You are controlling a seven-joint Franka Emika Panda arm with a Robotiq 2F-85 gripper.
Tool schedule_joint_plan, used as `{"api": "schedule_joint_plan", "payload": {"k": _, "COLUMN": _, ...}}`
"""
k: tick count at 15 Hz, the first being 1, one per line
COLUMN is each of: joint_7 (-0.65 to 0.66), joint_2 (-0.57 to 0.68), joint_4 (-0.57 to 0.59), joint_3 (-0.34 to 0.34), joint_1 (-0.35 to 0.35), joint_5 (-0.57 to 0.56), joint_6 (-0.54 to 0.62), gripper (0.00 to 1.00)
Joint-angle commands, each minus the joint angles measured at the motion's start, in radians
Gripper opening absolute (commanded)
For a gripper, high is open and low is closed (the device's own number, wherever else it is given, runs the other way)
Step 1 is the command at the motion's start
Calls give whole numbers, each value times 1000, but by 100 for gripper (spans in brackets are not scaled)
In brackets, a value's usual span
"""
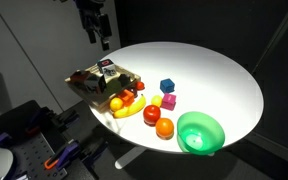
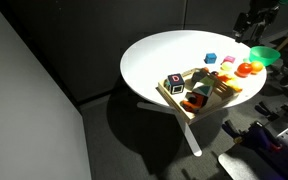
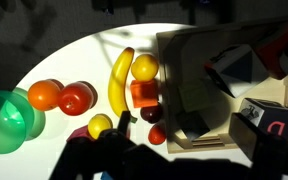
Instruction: Put the grey building block on the tray
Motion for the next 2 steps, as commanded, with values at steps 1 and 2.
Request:
{"api": "schedule_joint_plan", "payload": {"k": 1, "joint_7": -3, "joint_2": 0, "joint_4": 1, "joint_3": 12, "joint_1": -13, "joint_5": 4, "joint_6": -1, "gripper": 100}}
{"api": "schedule_joint_plan", "payload": {"k": 2, "joint_7": -3, "joint_2": 0, "joint_4": 1, "joint_3": 12, "joint_1": -13, "joint_5": 4, "joint_6": -1, "gripper": 100}}
